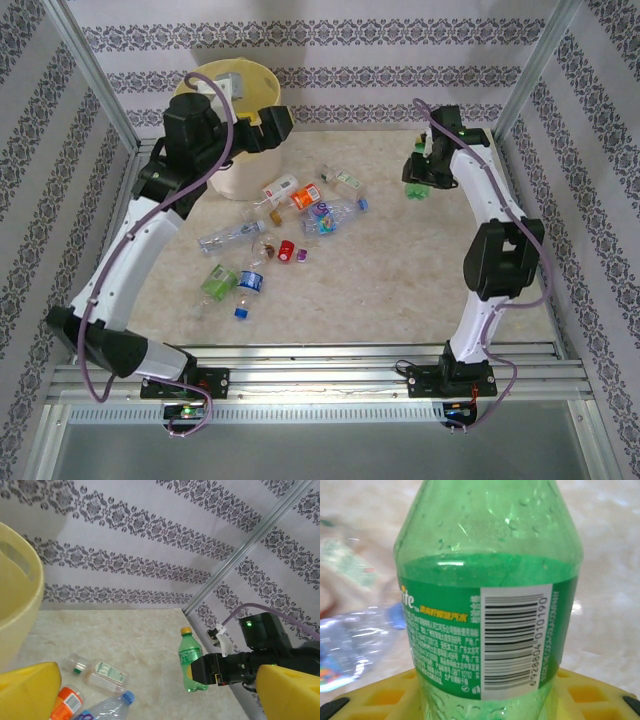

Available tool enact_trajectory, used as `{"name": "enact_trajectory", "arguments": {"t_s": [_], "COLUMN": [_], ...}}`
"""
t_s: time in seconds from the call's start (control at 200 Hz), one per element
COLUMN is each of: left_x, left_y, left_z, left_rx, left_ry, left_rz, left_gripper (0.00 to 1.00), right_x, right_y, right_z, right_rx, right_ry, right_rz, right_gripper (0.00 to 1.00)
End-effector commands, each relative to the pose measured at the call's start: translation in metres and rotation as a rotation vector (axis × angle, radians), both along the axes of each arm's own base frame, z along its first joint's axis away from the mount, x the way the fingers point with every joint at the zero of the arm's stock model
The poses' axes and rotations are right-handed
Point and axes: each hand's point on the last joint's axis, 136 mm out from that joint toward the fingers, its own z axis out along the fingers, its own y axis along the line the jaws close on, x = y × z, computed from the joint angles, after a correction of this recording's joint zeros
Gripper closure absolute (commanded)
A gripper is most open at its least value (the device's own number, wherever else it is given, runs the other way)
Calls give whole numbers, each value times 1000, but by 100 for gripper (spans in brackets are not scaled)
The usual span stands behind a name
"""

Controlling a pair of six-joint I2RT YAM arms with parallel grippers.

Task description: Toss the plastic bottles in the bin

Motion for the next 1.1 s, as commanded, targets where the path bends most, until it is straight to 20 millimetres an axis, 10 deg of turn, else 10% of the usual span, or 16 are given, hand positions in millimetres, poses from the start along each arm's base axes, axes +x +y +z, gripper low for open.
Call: {"name": "enact_trajectory", "arguments": {"t_s": [0.0,0.53,1.094], "left_x": [4,36,49], "left_y": [-18,-71,-64], "left_z": [16,-38,-81], "left_rx": [-99,-80,-35], "left_ry": [31,290,438], "left_rz": [-40,-117,-20], "left_gripper": [0,9,27], "right_x": [-6,-84,-125], "right_y": [41,196,238], "right_z": [36,128,143], "right_rx": [111,301,372], "right_ry": [-103,-330,-350], "right_rz": [70,499,662], "right_gripper": [70,71,71]}}
